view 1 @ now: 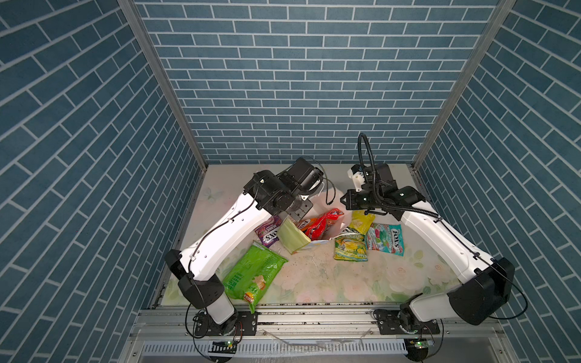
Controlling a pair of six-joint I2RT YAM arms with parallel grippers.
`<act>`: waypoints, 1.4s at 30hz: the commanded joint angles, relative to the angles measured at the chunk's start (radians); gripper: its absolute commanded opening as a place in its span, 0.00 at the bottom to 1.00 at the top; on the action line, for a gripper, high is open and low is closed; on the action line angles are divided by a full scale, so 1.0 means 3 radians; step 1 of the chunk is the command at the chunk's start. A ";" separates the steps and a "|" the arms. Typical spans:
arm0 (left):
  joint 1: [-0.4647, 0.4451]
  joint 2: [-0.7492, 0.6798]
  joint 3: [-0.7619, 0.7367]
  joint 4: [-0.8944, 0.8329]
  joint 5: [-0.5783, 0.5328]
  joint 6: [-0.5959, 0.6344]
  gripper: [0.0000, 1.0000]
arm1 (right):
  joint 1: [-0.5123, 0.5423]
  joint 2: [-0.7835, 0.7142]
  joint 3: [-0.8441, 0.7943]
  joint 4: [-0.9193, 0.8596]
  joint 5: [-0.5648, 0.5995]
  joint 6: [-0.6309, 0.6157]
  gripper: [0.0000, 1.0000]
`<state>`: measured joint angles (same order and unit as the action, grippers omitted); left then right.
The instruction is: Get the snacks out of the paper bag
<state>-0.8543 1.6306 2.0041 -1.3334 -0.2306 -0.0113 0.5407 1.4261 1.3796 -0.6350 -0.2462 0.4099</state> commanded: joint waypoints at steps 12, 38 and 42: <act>-0.0015 -0.0011 -0.0463 0.0327 -0.0127 0.0027 0.38 | 0.0016 0.0022 0.0105 0.0015 0.0008 -0.0065 0.08; 0.0209 0.0091 -0.0570 0.0718 0.0064 0.0135 0.00 | -0.0005 -0.0023 0.0267 -0.0228 -0.0001 -0.0094 0.19; 0.0229 0.0229 -0.0309 0.0702 0.0021 0.0234 0.00 | -0.0081 -0.0026 0.0442 -0.0598 0.0237 -0.0008 0.20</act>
<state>-0.7891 1.6684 1.8584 -1.1355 -0.2264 0.0326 0.5308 1.4281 1.4761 -0.7143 -0.2279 0.4110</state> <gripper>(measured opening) 0.049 0.197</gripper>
